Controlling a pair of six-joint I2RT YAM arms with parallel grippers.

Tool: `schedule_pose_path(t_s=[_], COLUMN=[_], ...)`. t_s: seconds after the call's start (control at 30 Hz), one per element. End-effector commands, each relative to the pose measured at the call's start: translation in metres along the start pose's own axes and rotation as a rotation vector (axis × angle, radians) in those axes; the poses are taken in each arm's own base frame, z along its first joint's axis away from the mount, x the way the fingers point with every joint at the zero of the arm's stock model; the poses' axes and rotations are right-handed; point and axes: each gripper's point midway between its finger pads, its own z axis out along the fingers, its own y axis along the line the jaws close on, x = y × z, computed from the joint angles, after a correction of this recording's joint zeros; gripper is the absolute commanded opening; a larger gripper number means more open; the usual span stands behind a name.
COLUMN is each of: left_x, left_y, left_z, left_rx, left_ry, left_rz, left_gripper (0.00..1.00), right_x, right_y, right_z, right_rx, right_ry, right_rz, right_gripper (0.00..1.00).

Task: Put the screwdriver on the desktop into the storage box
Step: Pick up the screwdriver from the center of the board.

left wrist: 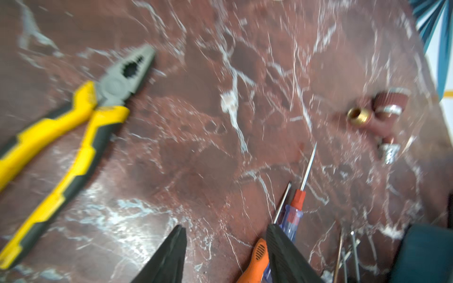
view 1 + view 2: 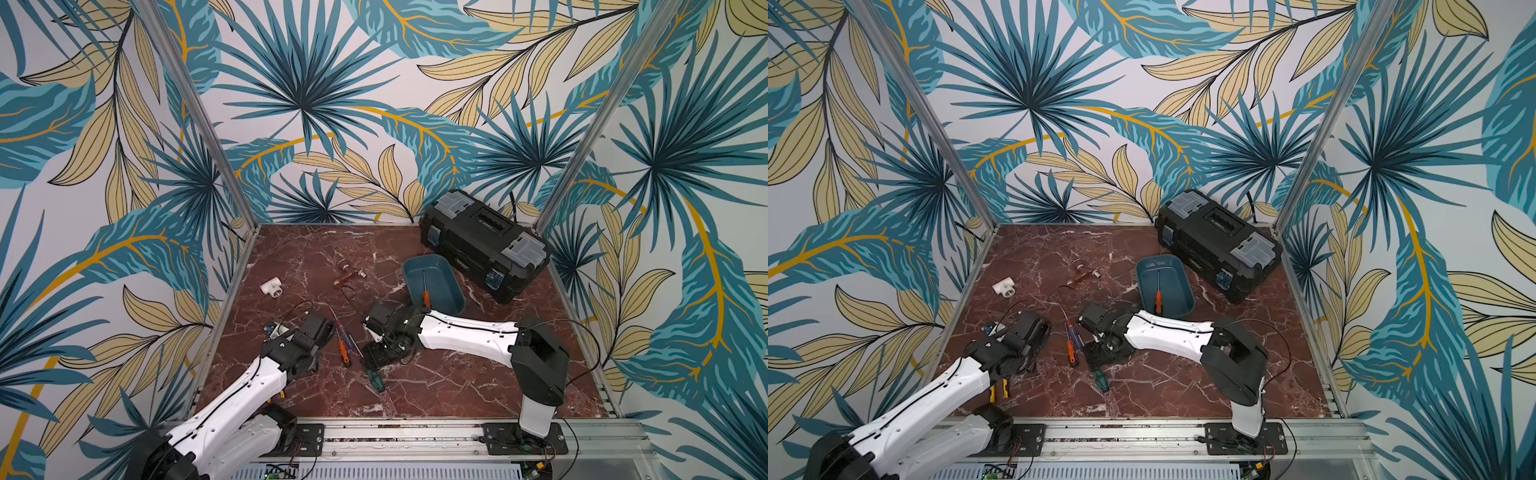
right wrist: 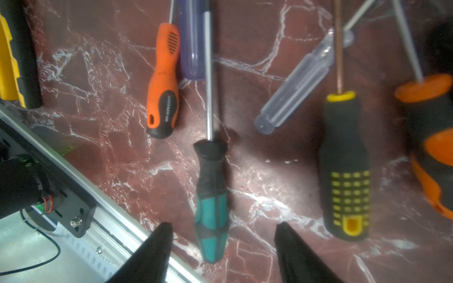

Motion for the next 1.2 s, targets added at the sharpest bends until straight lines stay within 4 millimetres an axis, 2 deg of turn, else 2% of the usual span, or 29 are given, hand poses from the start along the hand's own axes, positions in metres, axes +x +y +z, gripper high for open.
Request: schedule_pose_path(t_s=[0.0,0.23,0.47,0.63,0.77,0.9,0.97,1.07,1.17], left_x=[-0.02,-0.029,-0.029,-0.028,-0.031,-0.035,-0.037,-0.039,-0.034], left_y=[0.037,0.047,0.042,0.036,0.034,0.029,0.025,0.016,0.004], left_z=[-0.005,-0.013,-0.013,-0.014,-0.017,-0.022,-0.024,-0.026,-0.022], left_rx=[-0.093,-0.089,-0.074,-0.06,-0.072,-0.065,-0.054,-0.017,0.027], left_ry=[-0.095,-0.124,-0.121,-0.115,-0.118,-0.126,-0.133,-0.14,-0.121], left_rz=[-0.023,-0.023,-0.008,0.008,0.03,0.057,0.071,0.107,0.141], left_gripper=[0.57,0.57,0.57,0.57,0.57,0.57,0.57,0.57,0.57], right_x=[0.008,0.017,0.032,0.037,0.035,0.018,0.005,-0.02,-0.045], right_y=[0.007,-0.009,-0.015,-0.017,-0.019,-0.004,0.006,0.017,0.01], right_z=[0.013,0.022,0.035,0.041,0.039,0.019,-0.001,-0.048,-0.098], right_rx=[0.034,0.173,0.245,0.294,0.328,0.28,0.238,0.19,0.146], right_ry=[0.046,0.083,0.147,0.171,0.162,0.078,0.003,-0.14,-0.272], right_rz=[-0.02,-0.013,-0.032,-0.043,-0.049,-0.086,-0.112,-0.149,-0.109], right_gripper=[0.69,0.6,0.5,0.45,0.35,0.24,0.19,0.12,0.1])
